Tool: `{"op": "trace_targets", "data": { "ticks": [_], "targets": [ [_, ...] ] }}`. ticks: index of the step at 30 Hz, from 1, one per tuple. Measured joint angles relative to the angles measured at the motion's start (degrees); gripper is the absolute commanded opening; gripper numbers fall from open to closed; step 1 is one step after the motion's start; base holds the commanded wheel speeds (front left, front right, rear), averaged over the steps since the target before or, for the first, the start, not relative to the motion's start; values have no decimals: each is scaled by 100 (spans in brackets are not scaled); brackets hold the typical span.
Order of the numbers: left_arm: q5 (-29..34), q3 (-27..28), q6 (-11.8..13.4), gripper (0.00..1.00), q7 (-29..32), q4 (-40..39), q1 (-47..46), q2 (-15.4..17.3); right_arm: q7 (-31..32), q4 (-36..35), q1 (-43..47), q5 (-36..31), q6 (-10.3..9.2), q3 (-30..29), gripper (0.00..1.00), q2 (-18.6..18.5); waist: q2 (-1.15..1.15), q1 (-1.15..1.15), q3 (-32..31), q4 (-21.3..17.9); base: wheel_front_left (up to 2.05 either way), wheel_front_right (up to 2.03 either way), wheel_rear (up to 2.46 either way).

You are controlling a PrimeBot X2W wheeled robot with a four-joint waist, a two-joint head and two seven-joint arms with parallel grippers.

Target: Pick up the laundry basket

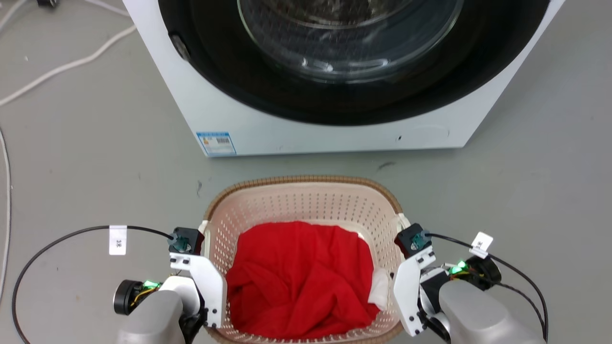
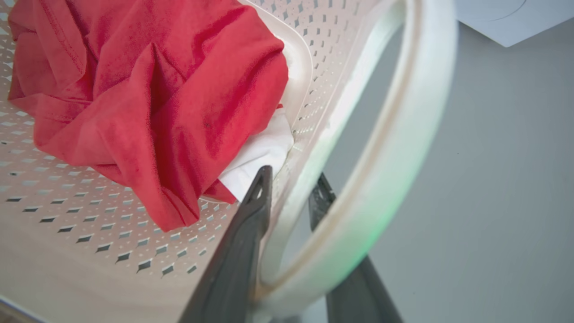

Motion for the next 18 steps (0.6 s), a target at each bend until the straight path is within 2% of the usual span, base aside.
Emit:
{"op": "trace_targets", "data": {
  "ticks": [11, 18],
  "targets": [
    [-582, -587, 0, 0, 559, -167, 386, 67, 442, 77, 463, 564, 0, 334, 0, 7, 0, 0, -1027, -77, 0, 0, 0],
    [-860, -884, 5, 0, 762, -238, 485, 115, 613, 111, 527, 836, 0, 503, 0, 8, 0, 0, -1396, -64, 0, 0, 0]
  ]
}}
